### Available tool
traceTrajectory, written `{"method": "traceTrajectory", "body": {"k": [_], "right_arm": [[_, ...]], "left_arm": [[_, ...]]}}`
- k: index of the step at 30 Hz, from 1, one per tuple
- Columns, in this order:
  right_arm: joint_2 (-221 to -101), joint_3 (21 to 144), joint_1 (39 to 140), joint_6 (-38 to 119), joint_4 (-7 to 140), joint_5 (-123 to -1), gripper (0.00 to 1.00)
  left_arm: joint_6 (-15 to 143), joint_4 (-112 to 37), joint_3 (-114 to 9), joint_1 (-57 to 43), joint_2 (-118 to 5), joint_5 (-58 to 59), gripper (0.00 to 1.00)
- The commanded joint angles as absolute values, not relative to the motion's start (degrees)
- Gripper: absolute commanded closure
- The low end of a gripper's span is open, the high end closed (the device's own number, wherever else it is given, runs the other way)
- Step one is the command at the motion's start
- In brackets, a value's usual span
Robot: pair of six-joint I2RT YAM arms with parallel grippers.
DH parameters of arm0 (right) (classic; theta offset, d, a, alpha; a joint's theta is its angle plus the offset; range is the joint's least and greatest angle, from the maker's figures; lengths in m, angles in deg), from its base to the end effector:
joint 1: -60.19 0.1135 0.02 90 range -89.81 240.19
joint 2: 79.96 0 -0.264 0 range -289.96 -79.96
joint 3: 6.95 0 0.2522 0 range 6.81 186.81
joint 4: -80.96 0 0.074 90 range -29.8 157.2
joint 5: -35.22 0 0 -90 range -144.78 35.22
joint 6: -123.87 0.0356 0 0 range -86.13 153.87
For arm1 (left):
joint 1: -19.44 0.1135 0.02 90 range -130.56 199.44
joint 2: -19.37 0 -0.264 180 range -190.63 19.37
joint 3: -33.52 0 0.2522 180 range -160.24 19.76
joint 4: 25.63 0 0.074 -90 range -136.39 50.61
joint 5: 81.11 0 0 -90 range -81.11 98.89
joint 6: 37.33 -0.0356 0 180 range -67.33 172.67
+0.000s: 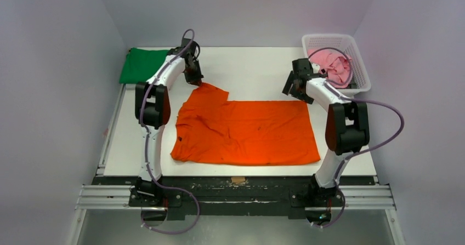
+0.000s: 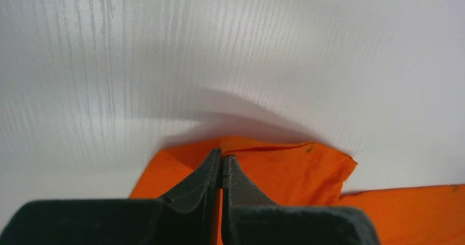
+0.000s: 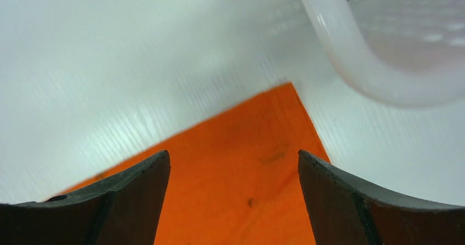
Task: Fold and stack the t-shirts
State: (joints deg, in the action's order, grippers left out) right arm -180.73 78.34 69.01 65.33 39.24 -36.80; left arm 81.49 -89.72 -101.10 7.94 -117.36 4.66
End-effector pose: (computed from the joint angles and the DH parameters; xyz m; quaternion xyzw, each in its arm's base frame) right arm 0.3681 0.0460 0.2149 0.2293 0.9204 -0.0447 0.3134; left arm 0.4977 -0.1039 0.1850 -0.1397 0.9678 -0.1049 0.1810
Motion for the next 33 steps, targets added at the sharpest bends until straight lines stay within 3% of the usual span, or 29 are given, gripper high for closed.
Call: {"method": "traceTrajectory", "body": {"k": [1,7,19,33], "right_arm": [[-188.8,89.3,68.5,66.8,32.8,-27.5,0.17],[-196.9,96.8,68.1,66.7,29.1,-22.7,0.21],[-199.1,93.7,67.8,68.3,29.5,-21.3,0.28],[-195.0,87.5,67.8,70.0,32.4,-19.9,0.71]], "left_arm": [[76.9,-84.4,-97.1,6.7,-106.7,4.4,1.0],[72.7,-82.4,-91.5,4.4,-101.0,2.6,1.0],[70.7,-79.5,-80.7,1.8,-91.3,2.7,1.0],[70.0,-79.3,-74.9,1.8,-86.0,4.8,1.0]]}}
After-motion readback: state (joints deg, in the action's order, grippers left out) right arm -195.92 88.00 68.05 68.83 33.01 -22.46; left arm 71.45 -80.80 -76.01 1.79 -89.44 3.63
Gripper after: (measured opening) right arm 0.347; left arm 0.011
